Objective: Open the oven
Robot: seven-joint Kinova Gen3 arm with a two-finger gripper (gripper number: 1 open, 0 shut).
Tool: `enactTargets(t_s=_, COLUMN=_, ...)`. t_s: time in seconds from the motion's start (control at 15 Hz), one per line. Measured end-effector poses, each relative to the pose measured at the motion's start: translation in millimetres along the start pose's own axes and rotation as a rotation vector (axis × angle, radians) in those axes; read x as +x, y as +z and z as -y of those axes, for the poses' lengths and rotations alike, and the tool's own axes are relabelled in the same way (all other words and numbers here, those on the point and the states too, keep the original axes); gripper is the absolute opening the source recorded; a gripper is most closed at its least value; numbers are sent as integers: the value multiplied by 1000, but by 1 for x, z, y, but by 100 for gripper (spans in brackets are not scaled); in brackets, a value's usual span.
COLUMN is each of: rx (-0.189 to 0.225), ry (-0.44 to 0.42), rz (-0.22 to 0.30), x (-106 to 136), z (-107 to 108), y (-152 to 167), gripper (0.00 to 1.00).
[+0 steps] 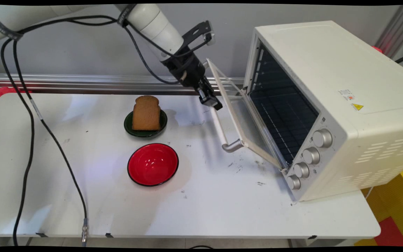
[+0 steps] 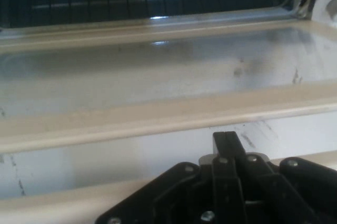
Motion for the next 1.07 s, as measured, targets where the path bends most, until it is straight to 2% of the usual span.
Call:
enactTargets(t_s=0.8, rx=25, ry=0, rz=-11, x=-50, z=8, y=22, gripper=0)
enactTargets(t_s=1.07, rx=20, ry=-13, rz=-37, x=-63, z=8, y=30, gripper=0)
